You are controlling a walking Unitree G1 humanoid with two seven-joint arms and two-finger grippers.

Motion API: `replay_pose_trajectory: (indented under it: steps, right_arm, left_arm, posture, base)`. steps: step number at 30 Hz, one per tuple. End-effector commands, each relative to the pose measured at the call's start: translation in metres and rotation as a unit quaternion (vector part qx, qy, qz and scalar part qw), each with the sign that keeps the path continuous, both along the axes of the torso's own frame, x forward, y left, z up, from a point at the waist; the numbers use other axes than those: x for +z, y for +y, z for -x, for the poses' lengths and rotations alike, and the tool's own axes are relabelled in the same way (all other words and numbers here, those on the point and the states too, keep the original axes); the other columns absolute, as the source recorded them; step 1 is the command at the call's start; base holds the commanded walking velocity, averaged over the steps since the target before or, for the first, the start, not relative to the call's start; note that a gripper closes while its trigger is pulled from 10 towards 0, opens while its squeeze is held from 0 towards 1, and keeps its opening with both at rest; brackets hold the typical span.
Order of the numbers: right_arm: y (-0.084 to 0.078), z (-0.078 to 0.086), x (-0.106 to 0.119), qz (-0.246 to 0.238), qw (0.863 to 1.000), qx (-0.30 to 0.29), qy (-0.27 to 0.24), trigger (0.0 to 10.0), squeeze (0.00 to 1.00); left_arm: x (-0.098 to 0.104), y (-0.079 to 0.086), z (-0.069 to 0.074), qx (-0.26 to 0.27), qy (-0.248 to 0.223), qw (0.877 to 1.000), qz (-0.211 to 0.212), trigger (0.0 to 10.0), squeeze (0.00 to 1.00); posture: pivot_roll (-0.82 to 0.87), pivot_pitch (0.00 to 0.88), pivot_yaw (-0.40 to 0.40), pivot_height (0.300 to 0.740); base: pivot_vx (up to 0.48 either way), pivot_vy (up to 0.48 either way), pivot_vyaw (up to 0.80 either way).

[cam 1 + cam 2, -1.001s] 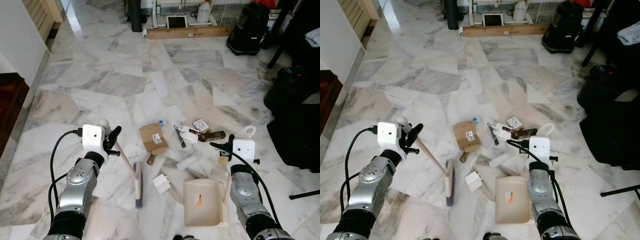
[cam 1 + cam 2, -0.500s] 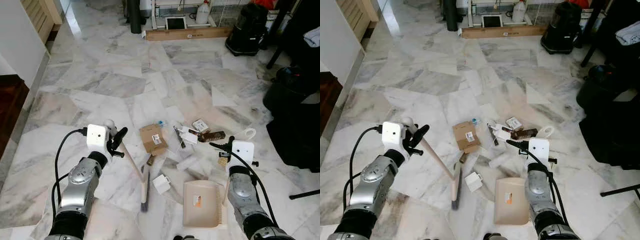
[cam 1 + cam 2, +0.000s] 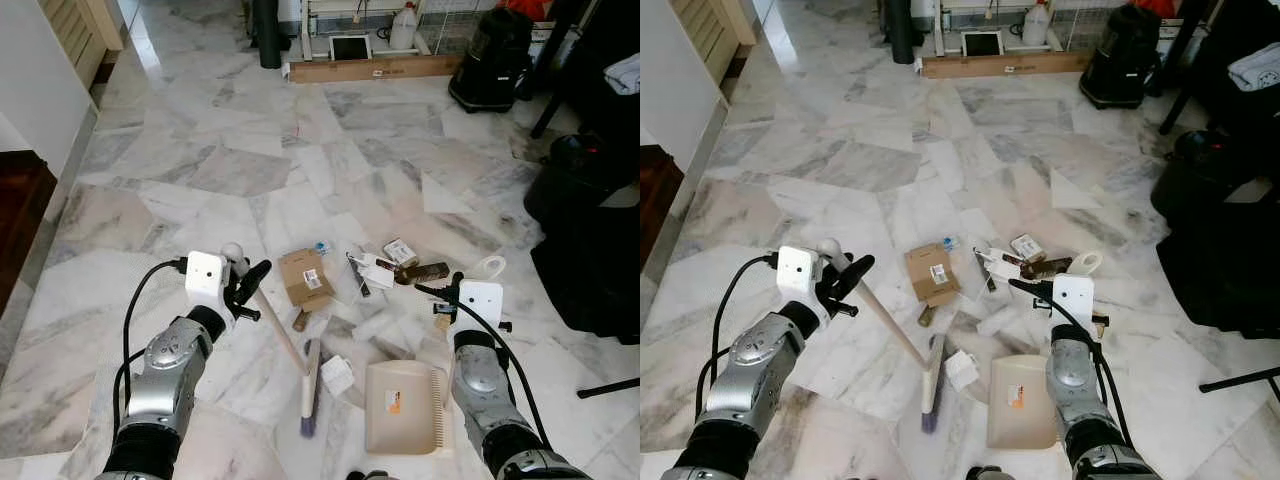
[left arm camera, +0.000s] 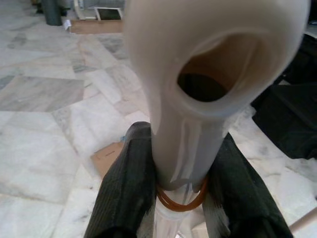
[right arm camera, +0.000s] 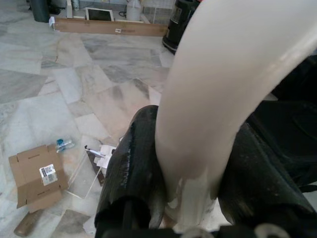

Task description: Sweep floor

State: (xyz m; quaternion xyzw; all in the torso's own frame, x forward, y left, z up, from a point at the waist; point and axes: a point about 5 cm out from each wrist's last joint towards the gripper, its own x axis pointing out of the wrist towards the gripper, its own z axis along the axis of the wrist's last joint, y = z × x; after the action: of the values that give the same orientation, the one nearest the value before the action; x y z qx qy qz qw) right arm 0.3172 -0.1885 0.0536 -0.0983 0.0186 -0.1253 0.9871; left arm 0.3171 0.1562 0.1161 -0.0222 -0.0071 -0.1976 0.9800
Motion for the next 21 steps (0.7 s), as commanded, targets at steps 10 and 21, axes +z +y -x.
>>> replay_pose_trajectory:
  steps: [10,21]
  right_arm:
    - [0.011,0.01,-0.022,-0.026,0.998,0.008,0.058,10.0,0.0]
    - [0.013,0.009,-0.021,-0.028,0.998,0.011,0.06,10.0,0.0]
  left_arm:
    - [0.016,-0.014,0.0,-0.055,-0.001,0.996,0.064,10.0,0.0]
    - [0.029,-0.016,0.001,-0.078,0.002,0.99,0.117,10.0,0.0]
  posture:
    - [0.08,0.157,0.021,0.74]
    - [0.09,0.16,0.022,0.74]
  base:
    - [0.0,0.0,0.0]
    - [0.0,0.0,0.0]
